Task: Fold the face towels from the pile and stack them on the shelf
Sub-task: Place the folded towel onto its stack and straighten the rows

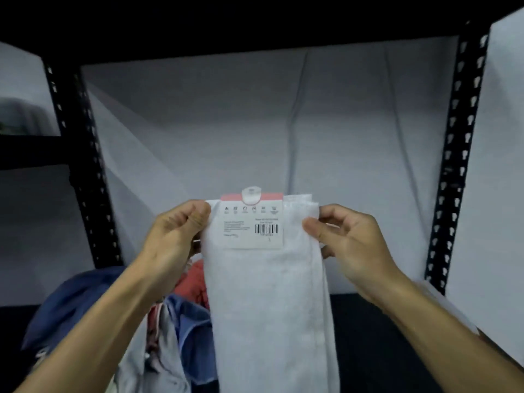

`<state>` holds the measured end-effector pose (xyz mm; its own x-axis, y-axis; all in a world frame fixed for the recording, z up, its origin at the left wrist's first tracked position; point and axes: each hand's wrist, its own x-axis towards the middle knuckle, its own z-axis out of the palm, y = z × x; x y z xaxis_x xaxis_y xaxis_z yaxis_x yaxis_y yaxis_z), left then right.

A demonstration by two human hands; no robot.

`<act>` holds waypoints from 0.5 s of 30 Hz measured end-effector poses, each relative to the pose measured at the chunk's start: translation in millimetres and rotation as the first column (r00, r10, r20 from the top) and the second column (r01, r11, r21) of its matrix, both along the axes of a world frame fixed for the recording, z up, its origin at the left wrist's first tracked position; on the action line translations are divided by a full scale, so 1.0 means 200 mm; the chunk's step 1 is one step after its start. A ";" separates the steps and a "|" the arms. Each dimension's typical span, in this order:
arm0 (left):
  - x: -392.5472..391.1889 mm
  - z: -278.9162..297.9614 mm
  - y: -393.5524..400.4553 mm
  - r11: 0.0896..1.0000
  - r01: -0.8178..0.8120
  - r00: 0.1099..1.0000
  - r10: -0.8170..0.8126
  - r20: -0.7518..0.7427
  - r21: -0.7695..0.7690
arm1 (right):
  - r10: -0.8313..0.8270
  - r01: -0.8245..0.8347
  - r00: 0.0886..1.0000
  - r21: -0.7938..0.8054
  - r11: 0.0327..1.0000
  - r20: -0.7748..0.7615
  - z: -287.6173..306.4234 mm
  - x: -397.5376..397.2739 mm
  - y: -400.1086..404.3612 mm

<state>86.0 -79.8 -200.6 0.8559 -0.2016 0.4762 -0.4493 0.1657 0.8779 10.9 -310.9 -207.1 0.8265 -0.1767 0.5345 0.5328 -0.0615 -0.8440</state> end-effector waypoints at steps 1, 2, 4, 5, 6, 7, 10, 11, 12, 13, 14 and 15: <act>-0.02 -0.04 -0.02 1.000 -0.001 1.000 0.001 -0.015 0.002 | -0.031 0.032 0.999 -0.034 0.999 0.037 -0.02 -0.04 -0.01; -0.03 -0.07 -0.04 1.000 -0.003 1.000 0.004 -0.027 0.008 | -0.061 0.066 0.995 -0.066 0.996 0.074 -0.04 -0.08 -0.02; -0.07 -0.11 -0.09 1.000 -0.018 0.999 0.019 -0.045 0.023 | -0.174 0.201 0.970 -0.159 0.966 0.171 -0.09 -0.13 -0.05; -0.08 -0.13 -0.12 0.999 -0.025 0.999 0.026 -0.047 0.027 | -0.241 0.292 0.942 -0.215 0.932 0.232 -0.12 -0.14 -0.06; -0.10 -0.13 -0.15 0.999 -0.030 0.998 0.031 -0.047 0.031 | -0.300 0.377 0.907 -0.255 0.890 0.294 -0.15 -0.14 -0.08; -0.11 -0.13 -0.17 0.999 -0.030 0.999 0.031 -0.044 0.036 | -0.351 0.455 0.867 -0.276 0.846 0.354 -0.17 -0.14 -0.09; -0.15 -0.11 -0.21 0.995 -0.032 0.999 0.031 0.008 0.095 | -0.437 0.636 0.722 -0.264 0.725 0.536 -0.24 -0.13 -0.14; -0.15 -0.10 -0.22 0.992 -0.036 0.999 0.033 0.027 0.124 | -0.453 0.674 0.677 -0.242 0.698 0.580 -0.25 -0.12 -0.15; -0.15 -0.09 -0.22 0.988 -0.046 0.998 0.039 0.045 0.147 | -0.462 0.702 0.640 -0.225 0.675 0.614 -0.25 -0.12 -0.16; -0.15 -0.08 -0.23 0.985 -0.056 0.997 0.047 0.060 0.166 | -0.464 0.724 0.612 -0.218 0.655 0.641 -0.25 -0.11 -0.17; -0.15 -0.07 -0.23 0.981 -0.067 0.996 0.054 0.077 0.181 | -0.463 0.738 0.595 -0.217 0.639 0.657 -0.24 -0.11 -0.18; -0.15 -0.06 -0.24 0.979 -0.077 0.994 0.060 0.093 0.191 | -0.467 0.741 0.593 -0.217 0.635 0.656 -0.23 -0.11 -0.18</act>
